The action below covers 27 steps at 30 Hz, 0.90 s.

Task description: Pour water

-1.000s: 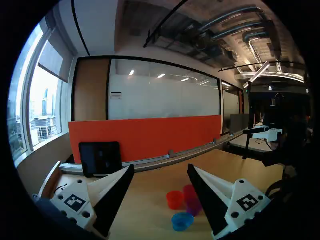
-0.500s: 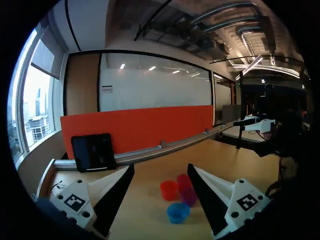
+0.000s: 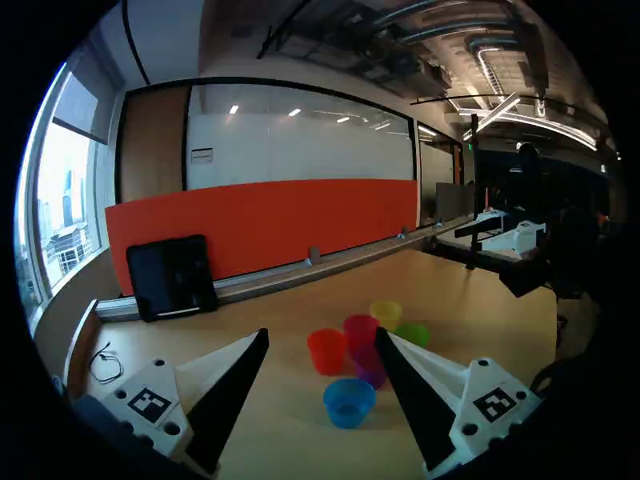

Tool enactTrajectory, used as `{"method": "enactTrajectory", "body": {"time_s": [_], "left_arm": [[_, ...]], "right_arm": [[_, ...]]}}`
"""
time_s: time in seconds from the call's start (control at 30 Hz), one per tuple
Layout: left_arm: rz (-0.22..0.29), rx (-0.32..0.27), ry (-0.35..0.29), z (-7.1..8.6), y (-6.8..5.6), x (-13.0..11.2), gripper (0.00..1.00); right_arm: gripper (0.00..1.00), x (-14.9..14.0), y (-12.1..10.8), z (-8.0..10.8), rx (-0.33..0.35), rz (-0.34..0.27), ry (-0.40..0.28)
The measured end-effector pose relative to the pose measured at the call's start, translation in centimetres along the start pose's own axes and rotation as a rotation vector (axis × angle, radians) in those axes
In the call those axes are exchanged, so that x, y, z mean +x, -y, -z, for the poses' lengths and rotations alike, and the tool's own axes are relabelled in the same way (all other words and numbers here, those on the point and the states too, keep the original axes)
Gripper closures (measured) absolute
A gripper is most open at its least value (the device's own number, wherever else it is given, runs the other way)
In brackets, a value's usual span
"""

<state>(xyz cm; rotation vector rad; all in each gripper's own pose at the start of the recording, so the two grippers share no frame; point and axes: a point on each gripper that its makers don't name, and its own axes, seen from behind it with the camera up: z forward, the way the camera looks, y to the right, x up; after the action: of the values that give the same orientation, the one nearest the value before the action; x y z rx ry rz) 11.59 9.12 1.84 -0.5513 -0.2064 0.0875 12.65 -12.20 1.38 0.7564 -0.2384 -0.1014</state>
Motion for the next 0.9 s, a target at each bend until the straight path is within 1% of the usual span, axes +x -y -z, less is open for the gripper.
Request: {"method": "enactTrajectory", "body": {"time_s": [0.17,0.3,0.6,0.9], "left_arm": [[-0.014,-0.009,0.035,-0.6,-0.3,-2.0,0.01],[-0.020,-0.023,0.065,-1.0,-0.8,-3.8,0.02],[-0.004,-0.046,0.139,-1.7,-1.4,-7.8,0.01],[0.003,-0.068,0.205,-2.3,-1.8,-11.0,0.01]], "right_arm": [[0.00,-2.0,0.2,-0.9,0.013,0.007,0.033],[0.00,-4.0,0.2,-1.7,0.022,0.013,0.069],[0.00,-8.4,0.3,-3.3,0.035,0.040,0.146],[0.00,-12.2,0.3,-4.6,0.051,0.057,0.217]]}}
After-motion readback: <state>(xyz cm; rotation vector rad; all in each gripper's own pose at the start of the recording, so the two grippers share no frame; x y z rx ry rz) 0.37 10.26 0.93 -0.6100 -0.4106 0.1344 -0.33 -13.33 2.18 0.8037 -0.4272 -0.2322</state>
